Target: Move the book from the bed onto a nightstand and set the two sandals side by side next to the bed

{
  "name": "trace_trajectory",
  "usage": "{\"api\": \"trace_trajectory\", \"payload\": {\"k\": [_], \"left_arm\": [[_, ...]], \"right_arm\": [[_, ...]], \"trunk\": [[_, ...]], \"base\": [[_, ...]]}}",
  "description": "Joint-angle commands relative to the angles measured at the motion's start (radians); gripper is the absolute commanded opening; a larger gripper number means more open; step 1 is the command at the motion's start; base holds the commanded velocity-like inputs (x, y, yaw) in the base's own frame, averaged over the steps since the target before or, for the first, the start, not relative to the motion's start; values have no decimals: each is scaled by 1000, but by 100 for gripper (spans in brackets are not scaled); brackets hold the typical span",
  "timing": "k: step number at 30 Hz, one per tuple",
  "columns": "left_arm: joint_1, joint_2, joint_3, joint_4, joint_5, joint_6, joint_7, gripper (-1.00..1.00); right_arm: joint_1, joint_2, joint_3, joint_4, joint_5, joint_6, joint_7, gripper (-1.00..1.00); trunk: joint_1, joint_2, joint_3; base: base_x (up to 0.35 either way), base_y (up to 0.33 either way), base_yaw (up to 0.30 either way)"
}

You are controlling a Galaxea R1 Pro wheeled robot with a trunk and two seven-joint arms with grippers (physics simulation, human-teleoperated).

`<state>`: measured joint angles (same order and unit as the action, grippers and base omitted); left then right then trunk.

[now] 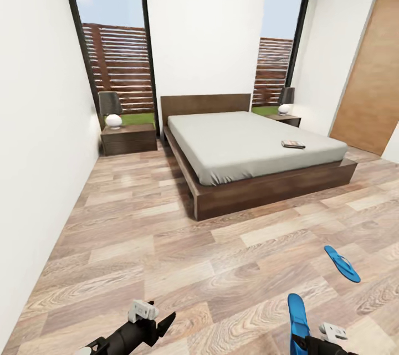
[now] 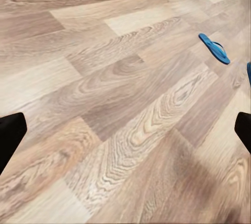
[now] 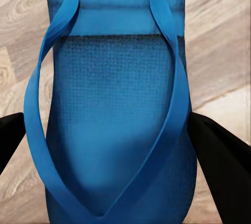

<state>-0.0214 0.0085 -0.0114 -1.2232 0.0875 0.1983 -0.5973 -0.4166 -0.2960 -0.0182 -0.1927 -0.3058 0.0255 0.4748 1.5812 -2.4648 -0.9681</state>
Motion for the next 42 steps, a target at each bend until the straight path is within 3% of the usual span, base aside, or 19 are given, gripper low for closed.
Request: {"api": "trace_trajectory", "payload": {"k": [1, 14, 18, 21, 25, 27, 30, 33, 39, 42], "left_arm": [[0, 1, -1, -1, 9, 9, -1, 100], [0, 0, -1, -1, 11, 7, -2, 100], [0, -1, 0, -6, 15, -24, 0, 100], [-15, -4, -1, -3, 12, -33, 53, 100], [-70, -2, -2, 46, 11, -37, 190, 100], [-97, -1, -2, 160, 9, -57, 241, 100], [-149, 0, -2, 288, 10, -144, 259, 100], [-182, 9, -1, 347, 13, -195, 258, 100], [-195, 18, -4, 367, 15, -212, 233, 100], [-196, 16, -6, 369, 13, -211, 131, 100]], "right_arm": [[-1, 0, -2, 0, -4, 2, 4, -100], [-1, 0, -2, 1, -4, 2, 4, -100], [-1, 1, -2, 1, -4, 2, 4, -100], [-1, 3, -2, 1, -4, 2, 3, -100], [-1, 3, -2, 1, -4, 2, 3, -100], [-1, 3, -2, 0, -4, 2, 2, -100], [-1, 6, -2, 0, -3, 2, 2, -100], [-1, 8, -2, 1, -3, 2, 2, -100], [-1, 10, -2, 1, -3, 2, 2, -100], [-1, 11, -2, 1, -2, 2, 1, -100]], "trunk": [[-4, 7, 2], [-54, 98, 43], [-54, 98, 43], [-54, 98, 43], [-54, 98, 43], [-54, 98, 43], [-54, 98, 43], [-54, 98, 43], [-54, 98, 43], [-62, 112, 49]], "base": [[0, 0, -284], [0, 0, -283], [0, 0, -182], [0, 0, -38], [0, 0, -9], [0, 0, -2], [0, 0, 0], [0, 0, 0], [0, 0, 0], [0, 0, 0]]}}
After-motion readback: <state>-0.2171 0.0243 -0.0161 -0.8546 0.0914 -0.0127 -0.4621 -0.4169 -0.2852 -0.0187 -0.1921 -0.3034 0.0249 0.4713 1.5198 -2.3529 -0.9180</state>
